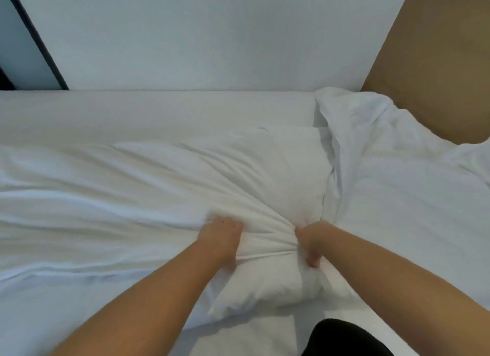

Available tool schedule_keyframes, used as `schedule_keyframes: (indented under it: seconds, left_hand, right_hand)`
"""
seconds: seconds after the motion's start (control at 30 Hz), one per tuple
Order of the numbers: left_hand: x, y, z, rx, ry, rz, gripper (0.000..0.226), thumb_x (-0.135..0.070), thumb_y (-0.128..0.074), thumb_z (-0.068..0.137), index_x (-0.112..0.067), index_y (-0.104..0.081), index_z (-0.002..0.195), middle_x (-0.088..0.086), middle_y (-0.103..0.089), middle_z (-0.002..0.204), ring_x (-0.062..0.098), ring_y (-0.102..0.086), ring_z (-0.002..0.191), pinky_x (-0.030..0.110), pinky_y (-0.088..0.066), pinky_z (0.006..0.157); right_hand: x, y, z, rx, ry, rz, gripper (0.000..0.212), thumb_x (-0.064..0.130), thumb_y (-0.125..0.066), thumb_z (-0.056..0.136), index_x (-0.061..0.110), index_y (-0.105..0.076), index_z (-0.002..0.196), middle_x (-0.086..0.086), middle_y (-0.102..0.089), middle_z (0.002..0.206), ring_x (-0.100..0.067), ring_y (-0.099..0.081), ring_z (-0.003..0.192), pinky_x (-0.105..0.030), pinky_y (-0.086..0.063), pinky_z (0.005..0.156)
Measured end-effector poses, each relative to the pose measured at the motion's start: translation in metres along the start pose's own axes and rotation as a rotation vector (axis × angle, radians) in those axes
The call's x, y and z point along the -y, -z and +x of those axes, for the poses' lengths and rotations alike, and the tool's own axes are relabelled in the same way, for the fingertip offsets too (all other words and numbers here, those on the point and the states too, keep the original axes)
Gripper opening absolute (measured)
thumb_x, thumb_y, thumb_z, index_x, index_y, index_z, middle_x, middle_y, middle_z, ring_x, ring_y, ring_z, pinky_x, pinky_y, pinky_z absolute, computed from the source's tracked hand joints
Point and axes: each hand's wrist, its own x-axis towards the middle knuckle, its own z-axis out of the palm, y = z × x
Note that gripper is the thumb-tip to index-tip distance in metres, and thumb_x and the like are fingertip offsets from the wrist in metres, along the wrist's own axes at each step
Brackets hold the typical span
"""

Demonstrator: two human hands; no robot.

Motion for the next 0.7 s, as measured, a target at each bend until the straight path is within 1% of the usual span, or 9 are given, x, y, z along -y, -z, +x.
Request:
schedule_keyframes:
  seconds: [0.07,0.17,0.27,0.37,0.47,0.57,0.63,0.67,0.7]
  left_hand:
    - [-0.032,-0.015,0.005,-0.005,-0.008,-0.062,0.107,-0.041,-0.076,0.075,-0.028,-0.003,0.152,0.015,-0.004,0.157,0.037,-0.008,0.144,0.06,-0.024,0.11]
    - [-0.074,-0.026,0.009,0.169,0.021,-0.077,0.12,-0.046,-0.073,0.076,-0.039,0.023,0.147,0.018,0.034,0.153,0.046,0.024,0.141,0.077,-0.006,0.103]
    - [-0.081,-0.021,0.018,0.28,0.075,-0.161,0.118,-0.047,-0.073,0.077,-0.047,0.023,0.145,0.016,0.037,0.152,0.045,0.027,0.14,0.078,-0.008,0.101]
    - [-0.076,-0.011,0.033,0.379,0.114,-0.16,0.12,-0.046,-0.076,0.076,-0.051,0.024,0.143,0.015,0.038,0.152,0.044,0.025,0.141,0.078,-0.014,0.101]
    - [-0.078,-0.012,0.049,0.433,0.151,-0.117,0.123,-0.045,-0.077,0.076,-0.05,0.027,0.142,0.017,0.037,0.152,0.046,0.026,0.141,0.078,-0.015,0.1]
    - [-0.084,-0.019,0.064,0.451,0.202,-0.072,0.123,-0.038,-0.075,0.079,-0.047,0.031,0.141,0.019,0.035,0.152,0.047,0.027,0.14,0.078,-0.014,0.099]
    - [-0.086,-0.022,0.07,0.469,0.222,-0.068,0.121,-0.036,-0.074,0.08,-0.046,0.031,0.141,0.02,0.034,0.152,0.047,0.027,0.139,0.078,-0.014,0.099]
    - [-0.085,-0.021,0.072,0.482,0.228,-0.072,0.122,-0.035,-0.074,0.08,-0.047,0.031,0.141,0.02,0.034,0.152,0.047,0.027,0.139,0.078,-0.014,0.099]
    - [-0.085,-0.021,0.073,0.491,0.229,-0.075,0.123,-0.034,-0.075,0.079,-0.047,0.03,0.141,0.019,0.033,0.153,0.046,0.027,0.14,0.078,-0.015,0.1]
  right_hand:
    - [-0.007,-0.023,-0.002,-0.038,0.044,0.062,0.098,0.038,-0.079,0.075,0.014,-0.019,0.149,-0.008,-0.039,0.146,-0.027,-0.043,0.133,-0.04,-0.039,0.105]
    - [-0.025,-0.032,-0.01,0.033,0.078,0.087,0.1,0.038,-0.076,0.078,0.021,-0.011,0.153,-0.003,-0.025,0.153,-0.027,-0.035,0.138,-0.048,-0.038,0.106]
    - [-0.053,-0.018,-0.016,0.167,0.099,0.154,0.096,0.028,-0.069,0.087,0.03,-0.003,0.156,0.005,-0.011,0.159,-0.033,-0.024,0.144,-0.063,-0.035,0.105]
    - [-0.07,-0.027,-0.008,0.246,0.185,0.194,0.08,0.03,-0.049,0.101,0.018,0.008,0.156,0.004,0.002,0.161,-0.037,-0.004,0.149,-0.045,-0.037,0.109]
    - [-0.071,-0.04,-0.002,0.261,0.183,0.205,0.096,0.022,-0.06,0.094,0.037,0.014,0.153,0.021,0.012,0.159,-0.042,0.004,0.147,-0.065,-0.039,0.099]
    - [-0.07,-0.049,0.026,0.278,0.203,0.294,0.095,0.033,-0.064,0.091,0.026,0.004,0.156,0.008,-0.001,0.164,-0.041,-0.019,0.144,-0.058,-0.045,0.099]
    - [-0.068,-0.051,0.048,0.278,0.157,0.327,0.104,0.066,-0.067,0.077,0.001,-0.029,0.149,-0.016,-0.036,0.153,-0.033,-0.049,0.129,-0.028,-0.054,0.083]
    - [-0.063,-0.054,0.055,0.289,0.084,0.439,0.081,0.042,-0.068,0.086,-0.009,-0.037,0.141,-0.024,-0.043,0.145,-0.027,-0.059,0.119,-0.016,-0.051,0.061]
    - [-0.062,-0.048,0.054,0.324,0.096,0.543,0.061,0.013,-0.053,0.092,-0.014,-0.03,0.141,-0.028,-0.038,0.147,-0.02,-0.062,0.114,-0.018,-0.047,0.049]
